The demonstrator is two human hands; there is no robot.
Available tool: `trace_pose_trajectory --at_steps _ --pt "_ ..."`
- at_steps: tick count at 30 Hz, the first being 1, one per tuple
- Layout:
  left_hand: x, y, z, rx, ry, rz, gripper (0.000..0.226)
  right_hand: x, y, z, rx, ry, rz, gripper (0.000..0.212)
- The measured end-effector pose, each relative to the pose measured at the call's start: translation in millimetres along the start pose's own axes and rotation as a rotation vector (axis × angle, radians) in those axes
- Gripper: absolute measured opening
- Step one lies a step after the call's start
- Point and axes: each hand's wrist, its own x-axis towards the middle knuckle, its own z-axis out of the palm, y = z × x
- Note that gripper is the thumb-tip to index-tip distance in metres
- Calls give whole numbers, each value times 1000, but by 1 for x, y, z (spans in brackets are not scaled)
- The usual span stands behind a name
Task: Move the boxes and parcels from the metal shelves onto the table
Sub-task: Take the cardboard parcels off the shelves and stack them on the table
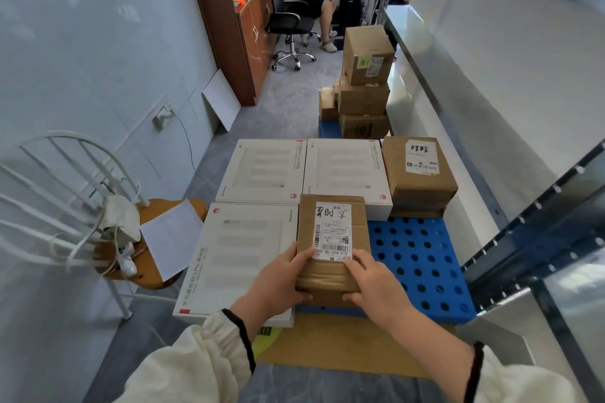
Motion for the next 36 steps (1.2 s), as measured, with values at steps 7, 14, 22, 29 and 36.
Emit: trace_pose_trajectory --at_steps 7,14,22,29,36 --pt "0 2 -1 17 -7 -20 91 2 0 5 -36 11 18 63" --pt "-2 4 -4 41 -18 -51 96 -1 -4 5 -85 39 58 68" --pt "15 32 -43 216 -10 181 103 -24 -7 -24 -164 65 311 111" --pt "25 93 -64 339 -90 466 104 -86 -2 -57 -157 147 597 122" --pt "11 163 -48 405 -154 726 103 -195 -8 -66 -98 284 890 117"
